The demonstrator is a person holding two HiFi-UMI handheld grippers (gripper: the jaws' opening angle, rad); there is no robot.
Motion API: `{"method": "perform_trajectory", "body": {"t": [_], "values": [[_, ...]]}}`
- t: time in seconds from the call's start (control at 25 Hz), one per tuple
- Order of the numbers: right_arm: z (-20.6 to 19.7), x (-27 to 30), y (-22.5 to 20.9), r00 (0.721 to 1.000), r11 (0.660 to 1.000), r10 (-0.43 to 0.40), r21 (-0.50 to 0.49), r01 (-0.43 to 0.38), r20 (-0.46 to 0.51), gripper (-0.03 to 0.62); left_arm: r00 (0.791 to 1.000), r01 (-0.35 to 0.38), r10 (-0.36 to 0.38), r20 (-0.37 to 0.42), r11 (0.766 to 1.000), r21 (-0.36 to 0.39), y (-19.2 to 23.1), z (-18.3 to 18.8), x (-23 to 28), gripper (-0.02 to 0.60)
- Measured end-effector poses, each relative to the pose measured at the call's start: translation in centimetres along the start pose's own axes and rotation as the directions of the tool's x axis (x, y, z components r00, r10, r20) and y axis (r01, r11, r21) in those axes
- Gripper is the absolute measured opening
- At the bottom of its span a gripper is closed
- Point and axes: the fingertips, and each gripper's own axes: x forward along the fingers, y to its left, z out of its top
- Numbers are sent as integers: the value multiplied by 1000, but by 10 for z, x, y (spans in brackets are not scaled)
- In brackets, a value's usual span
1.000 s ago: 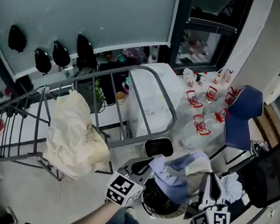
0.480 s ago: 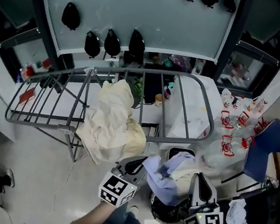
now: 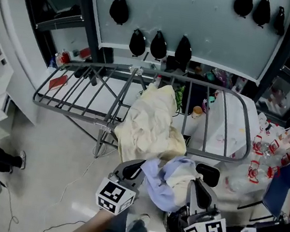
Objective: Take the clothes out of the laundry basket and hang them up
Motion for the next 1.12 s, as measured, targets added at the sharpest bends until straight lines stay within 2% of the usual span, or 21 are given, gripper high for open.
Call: {"method": "perform_trajectory", "body": {"t": [0.24,0.4,0.56,0.76,1.12], "values": [[-8,50,67,982,982,190,-6,-190,-11,29,991,-128,129,20,991,-25,57,2,-44,25],[-11,78,103,967,967,256,1,-256,-6,29,984,-174,175,35,984,-36,92,7,-66,25],[-3,108,131,958,959,284,7,-284,25,28,980,-190,191,54,981,-27,130,17,-80,25],[11,154,161,964,967,255,7,-256,68,28,981,-172,173,84,985,-21,181,40,-89,25],[25,246,186,988,995,92,13,-94,124,26,991,-101,101,83,995,2,281,67,-83,25]]}}
